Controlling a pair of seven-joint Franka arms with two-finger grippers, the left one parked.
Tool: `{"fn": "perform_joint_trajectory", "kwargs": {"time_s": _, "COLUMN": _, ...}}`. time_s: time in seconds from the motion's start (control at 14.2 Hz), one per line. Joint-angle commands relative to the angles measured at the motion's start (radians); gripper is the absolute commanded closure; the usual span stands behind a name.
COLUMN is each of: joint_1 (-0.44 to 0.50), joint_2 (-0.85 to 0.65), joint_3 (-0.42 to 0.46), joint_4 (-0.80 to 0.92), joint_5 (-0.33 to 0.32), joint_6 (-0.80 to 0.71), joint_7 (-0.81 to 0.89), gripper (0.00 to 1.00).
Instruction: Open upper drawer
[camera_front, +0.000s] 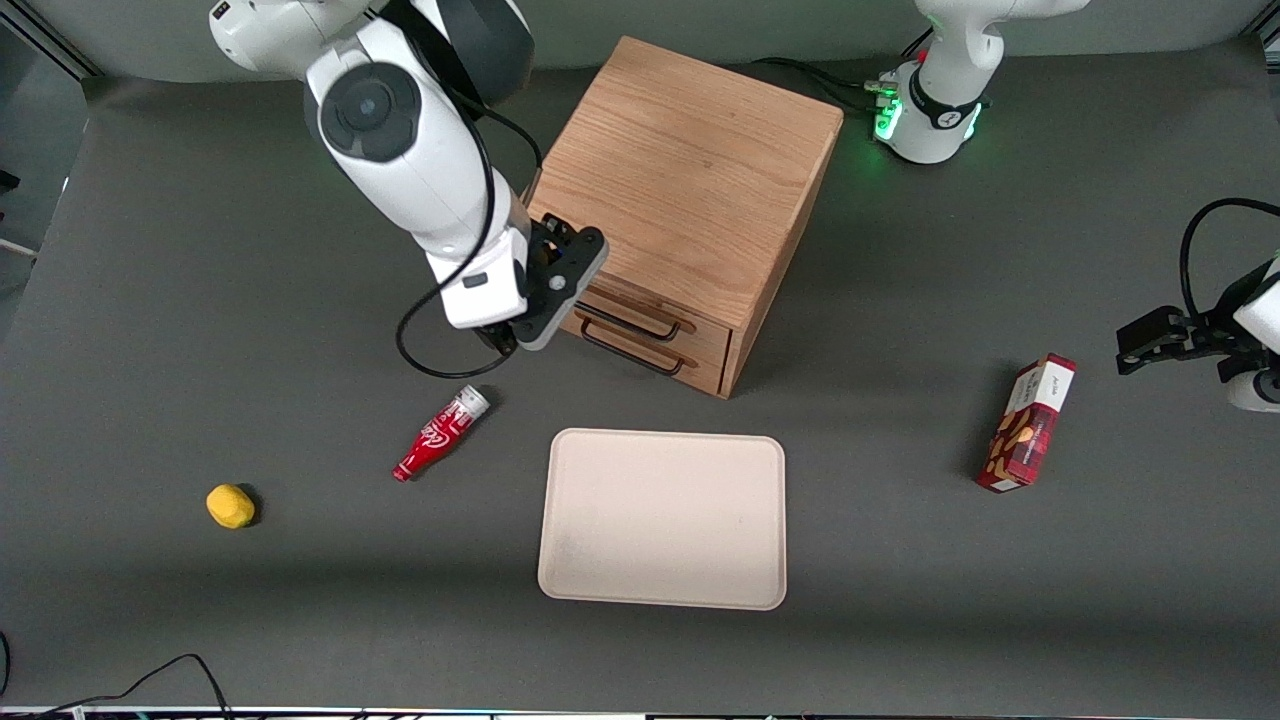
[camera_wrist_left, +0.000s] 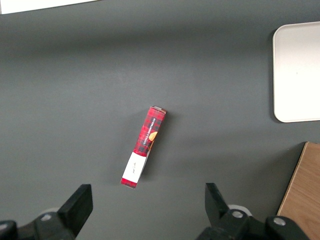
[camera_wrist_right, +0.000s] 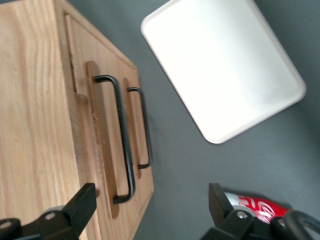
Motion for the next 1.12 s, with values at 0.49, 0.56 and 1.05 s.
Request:
{"fn": "perform_joint_trajectory", "kwargs": {"time_s": 0.49, "joint_1": -0.011, "joint_2": 0.124, "joint_3": -0.005, "joint_4": 0.02, "joint_5": 0.14, "joint_6": 0.049, "joint_7": -0.131, "gripper": 0.0}}
{"fn": "perform_joint_trajectory", "kwargs": {"time_s": 0.56, "joint_1": -0.01, "joint_2": 0.132, "joint_3": -0.004, "joint_4": 0.015, "joint_5": 0.14, "joint_6": 0.059, "joint_7": -0.131, "gripper": 0.0}}
{"fn": "perform_joint_trajectory", "kwargs": {"time_s": 1.05, "joint_1": -0.001, "joint_2": 0.19, "joint_3": 0.004, "joint_4": 0.012, "joint_5": 0.166, "joint_6": 0.131, "joint_7": -0.129, "gripper": 0.0}}
